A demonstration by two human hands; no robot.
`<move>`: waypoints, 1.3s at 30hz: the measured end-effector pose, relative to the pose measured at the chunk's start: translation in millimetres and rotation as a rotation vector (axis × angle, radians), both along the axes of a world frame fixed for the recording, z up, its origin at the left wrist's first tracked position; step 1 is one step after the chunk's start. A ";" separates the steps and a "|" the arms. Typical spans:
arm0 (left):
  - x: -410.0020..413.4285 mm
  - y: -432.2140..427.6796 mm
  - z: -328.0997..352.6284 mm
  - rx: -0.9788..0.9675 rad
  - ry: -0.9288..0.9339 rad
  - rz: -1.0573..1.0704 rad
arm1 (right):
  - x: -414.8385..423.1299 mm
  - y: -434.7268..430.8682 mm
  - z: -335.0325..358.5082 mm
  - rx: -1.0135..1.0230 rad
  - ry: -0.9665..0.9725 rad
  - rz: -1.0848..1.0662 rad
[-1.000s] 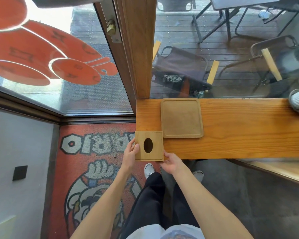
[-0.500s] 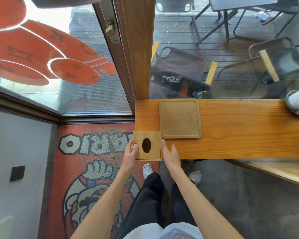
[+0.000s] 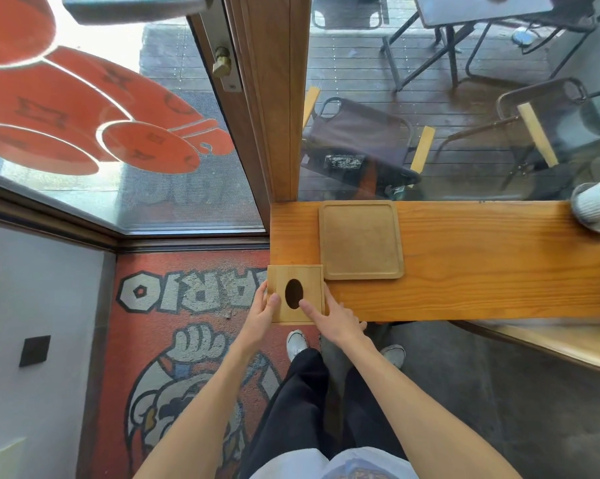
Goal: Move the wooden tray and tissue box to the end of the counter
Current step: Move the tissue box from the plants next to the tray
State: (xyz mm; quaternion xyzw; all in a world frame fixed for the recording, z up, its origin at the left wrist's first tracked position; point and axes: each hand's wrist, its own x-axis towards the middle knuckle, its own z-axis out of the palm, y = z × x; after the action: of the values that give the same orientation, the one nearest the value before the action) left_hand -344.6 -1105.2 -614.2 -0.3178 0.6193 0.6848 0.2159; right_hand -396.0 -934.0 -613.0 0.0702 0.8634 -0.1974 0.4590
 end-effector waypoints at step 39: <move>-4.9 23.7 15.6 -0.867 0.024 -0.334 | 6.8 18.8 20.8 -0.083 0.387 0.230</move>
State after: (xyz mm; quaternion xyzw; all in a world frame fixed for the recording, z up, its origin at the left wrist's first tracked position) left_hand -349.5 -1081.5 -598.6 -0.2665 0.8937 0.3220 0.1632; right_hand -389.1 -915.3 -592.2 -0.0870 0.9288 -0.1890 0.3068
